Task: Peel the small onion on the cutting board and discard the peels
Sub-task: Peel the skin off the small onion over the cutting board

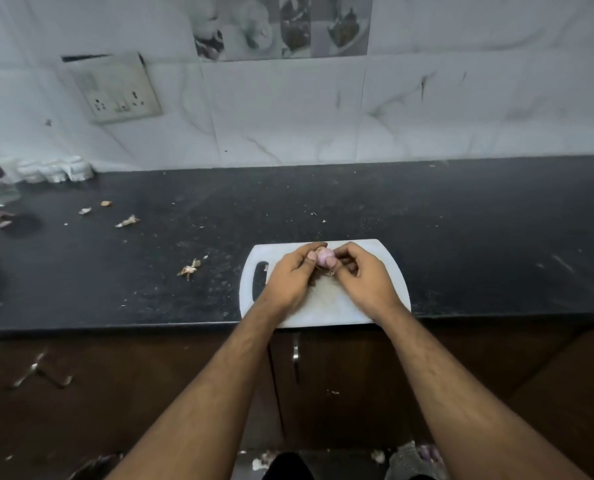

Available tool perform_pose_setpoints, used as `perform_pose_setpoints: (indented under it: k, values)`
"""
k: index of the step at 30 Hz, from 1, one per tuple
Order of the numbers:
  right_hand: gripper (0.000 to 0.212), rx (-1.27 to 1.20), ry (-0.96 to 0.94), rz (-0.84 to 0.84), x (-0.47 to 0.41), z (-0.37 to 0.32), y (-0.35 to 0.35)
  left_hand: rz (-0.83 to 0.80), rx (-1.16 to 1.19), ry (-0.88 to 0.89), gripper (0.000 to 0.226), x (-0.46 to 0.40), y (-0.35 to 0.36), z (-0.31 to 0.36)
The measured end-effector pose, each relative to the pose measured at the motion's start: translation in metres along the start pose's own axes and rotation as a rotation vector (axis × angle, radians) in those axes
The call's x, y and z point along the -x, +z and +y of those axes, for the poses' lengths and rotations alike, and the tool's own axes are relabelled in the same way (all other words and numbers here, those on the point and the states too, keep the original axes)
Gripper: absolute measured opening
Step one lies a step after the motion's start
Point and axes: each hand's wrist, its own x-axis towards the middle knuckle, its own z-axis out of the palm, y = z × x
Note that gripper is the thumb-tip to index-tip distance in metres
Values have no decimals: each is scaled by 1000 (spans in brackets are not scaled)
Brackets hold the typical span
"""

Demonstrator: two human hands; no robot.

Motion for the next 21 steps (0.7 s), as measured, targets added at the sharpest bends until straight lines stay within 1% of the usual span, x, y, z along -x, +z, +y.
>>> perform_pose_setpoints:
  k: [3,5,7,10,13,15,18,20,21]
  values:
    - [20,39,36,-13,-1,-1,0,-50,5,-23,46,2,1,-2]
    - [26,90,55,-22,-3,2,1,-60,-48,26,52,1,1,-8]
    - [33,107,69,-10,-5,5,1,-61,-50,67,53,-3,0,-13]
    - [43,100,67,11,-8,7,2,-54,137,44,57,-7,-1,-20]
    - [49,86,65,9,-10,8,3,-40,212,70,45,-10,-2,-23]
    - [42,102,60,28,-10,9,3,-24,205,90,42,-9,-1,-21]
    - [14,80,31,86,-10,12,3,15,143,109,43,-7,0,-16]
    - [17,38,-22,105,-7,10,1,19,110,115,41,-5,0,-13]
    - [15,19,-56,101,-4,8,-1,23,81,122,42,-3,0,-12]
